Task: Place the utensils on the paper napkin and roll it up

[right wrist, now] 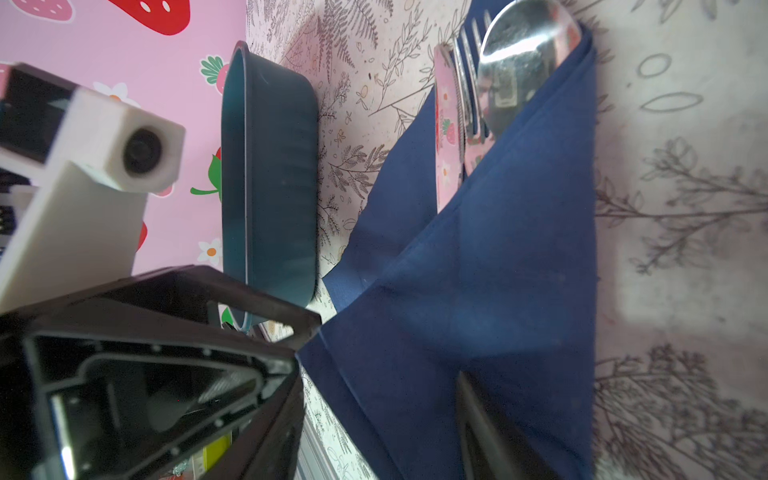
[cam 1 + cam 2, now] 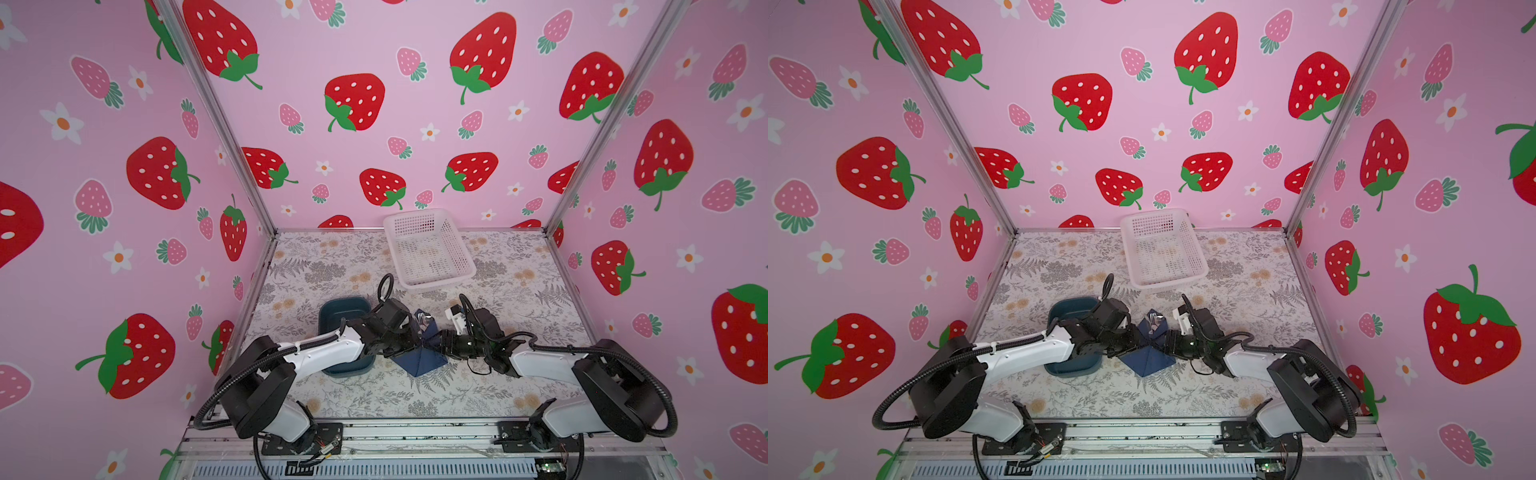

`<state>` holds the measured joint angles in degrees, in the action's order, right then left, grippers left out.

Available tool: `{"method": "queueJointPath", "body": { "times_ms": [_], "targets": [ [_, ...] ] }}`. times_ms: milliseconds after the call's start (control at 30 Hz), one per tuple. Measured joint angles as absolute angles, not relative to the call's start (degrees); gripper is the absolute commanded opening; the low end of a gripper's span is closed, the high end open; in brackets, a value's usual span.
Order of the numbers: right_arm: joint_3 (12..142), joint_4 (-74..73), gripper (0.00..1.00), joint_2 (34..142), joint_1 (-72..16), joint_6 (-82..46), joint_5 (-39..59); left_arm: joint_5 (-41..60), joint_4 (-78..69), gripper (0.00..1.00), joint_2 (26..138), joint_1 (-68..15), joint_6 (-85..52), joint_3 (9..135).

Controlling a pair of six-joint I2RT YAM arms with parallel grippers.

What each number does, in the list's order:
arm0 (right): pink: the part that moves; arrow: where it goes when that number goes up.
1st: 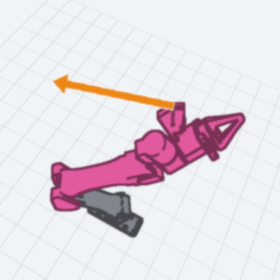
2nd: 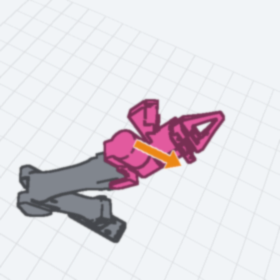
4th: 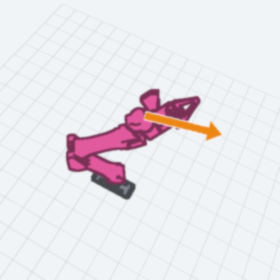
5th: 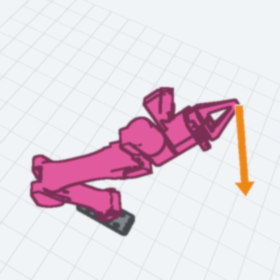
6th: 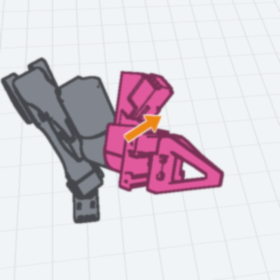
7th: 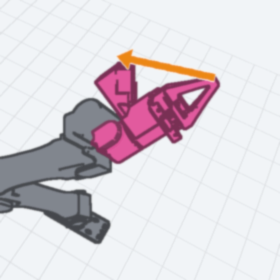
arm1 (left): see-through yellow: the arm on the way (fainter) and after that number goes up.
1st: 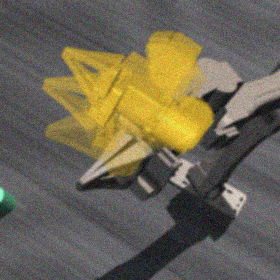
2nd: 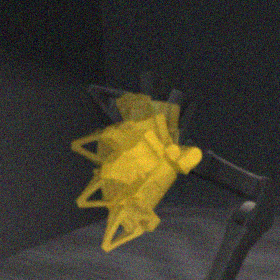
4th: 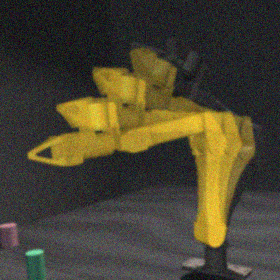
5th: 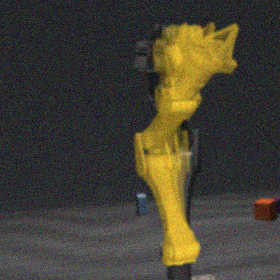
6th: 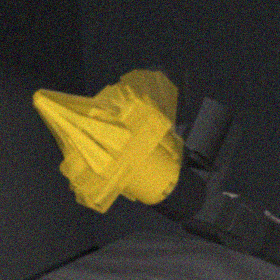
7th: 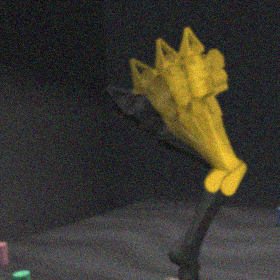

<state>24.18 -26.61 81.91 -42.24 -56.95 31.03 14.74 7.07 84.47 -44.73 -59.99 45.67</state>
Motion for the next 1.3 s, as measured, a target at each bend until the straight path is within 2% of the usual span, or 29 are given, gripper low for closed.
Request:
{"method": "queueJointPath", "body": {
  "times_ms": [267, 733, 800, 1133, 1300],
  "targets": [
    [24.2, -26.6, 0.62, 81.9, -42.2, -56.7, 31.9, 19.5, 4.7, 0.56, 87.5, -41.4, -61.1, 46.6],
    [24.2, -26.6, 0.61, 81.9, -42.2, -55.4, 33.1, 24.8, 1.8, 0.54, 96.4, -39.8, -62.8, 51.4],
    [24.2, -26.6, 0.61, 81.9, -42.2, -55.2, 33.1, 25.2, 1.7, 0.51, 96.8, -39.7, -62.9, 51.4],
    [24.2, -26.4, 0.61, 81.6, -42.2, -54.4, 33.3, 27.0, 1.0, 0.15, 96.8, -39.7, -63.0, 51.4],
    [24.2, -24.9, 0.61, 80.3, -42.2, -54.1, 32.3, 27.5, 0.4, 0.03, 96.8, -39.7, -63.1, 51.4]
  ]
}}
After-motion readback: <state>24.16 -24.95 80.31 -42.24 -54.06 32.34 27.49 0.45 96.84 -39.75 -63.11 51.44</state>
